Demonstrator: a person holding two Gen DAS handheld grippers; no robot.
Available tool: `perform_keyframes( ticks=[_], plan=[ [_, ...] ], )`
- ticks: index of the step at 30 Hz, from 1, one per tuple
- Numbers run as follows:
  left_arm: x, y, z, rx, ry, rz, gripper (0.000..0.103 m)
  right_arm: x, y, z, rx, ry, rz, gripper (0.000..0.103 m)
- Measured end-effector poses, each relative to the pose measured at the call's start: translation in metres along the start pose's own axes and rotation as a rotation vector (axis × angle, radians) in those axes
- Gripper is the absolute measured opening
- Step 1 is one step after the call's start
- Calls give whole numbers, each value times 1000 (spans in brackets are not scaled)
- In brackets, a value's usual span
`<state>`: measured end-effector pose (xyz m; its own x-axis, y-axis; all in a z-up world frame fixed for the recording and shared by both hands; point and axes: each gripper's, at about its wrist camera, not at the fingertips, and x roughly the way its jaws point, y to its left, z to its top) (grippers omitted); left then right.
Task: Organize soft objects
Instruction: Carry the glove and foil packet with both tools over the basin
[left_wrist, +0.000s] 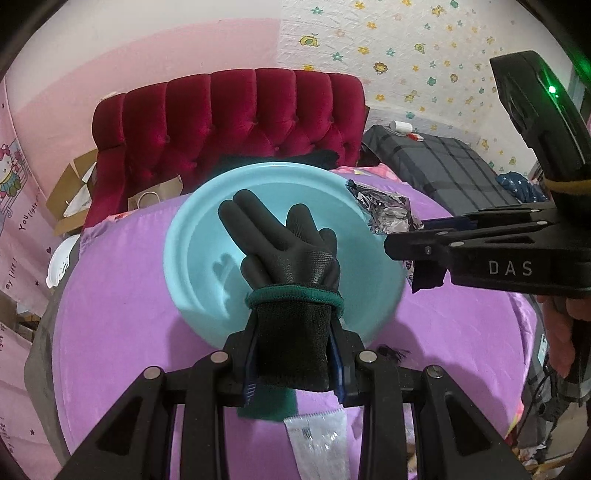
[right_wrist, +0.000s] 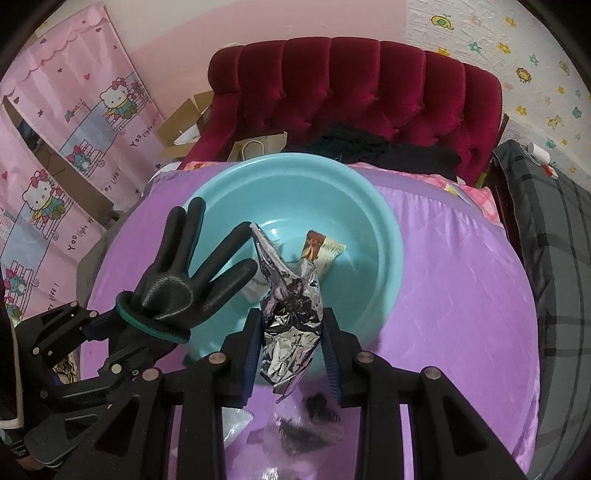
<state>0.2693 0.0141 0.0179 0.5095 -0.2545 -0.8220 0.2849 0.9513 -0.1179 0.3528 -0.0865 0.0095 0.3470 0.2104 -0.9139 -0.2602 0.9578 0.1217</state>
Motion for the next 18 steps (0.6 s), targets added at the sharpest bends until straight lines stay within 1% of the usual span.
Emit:
perform_keyframes(
  ticks=[8,12,18],
  plan=[
    [43,11,27,-2,17,12,34,41,-13,26,8,21,-5,33],
    [65,16,34,-6,38,16,34,62,-17,33,5,34,-14,33],
    [94,17,40,13,63,28,34,96,-27,38,30,71,-6,33]
  ],
)
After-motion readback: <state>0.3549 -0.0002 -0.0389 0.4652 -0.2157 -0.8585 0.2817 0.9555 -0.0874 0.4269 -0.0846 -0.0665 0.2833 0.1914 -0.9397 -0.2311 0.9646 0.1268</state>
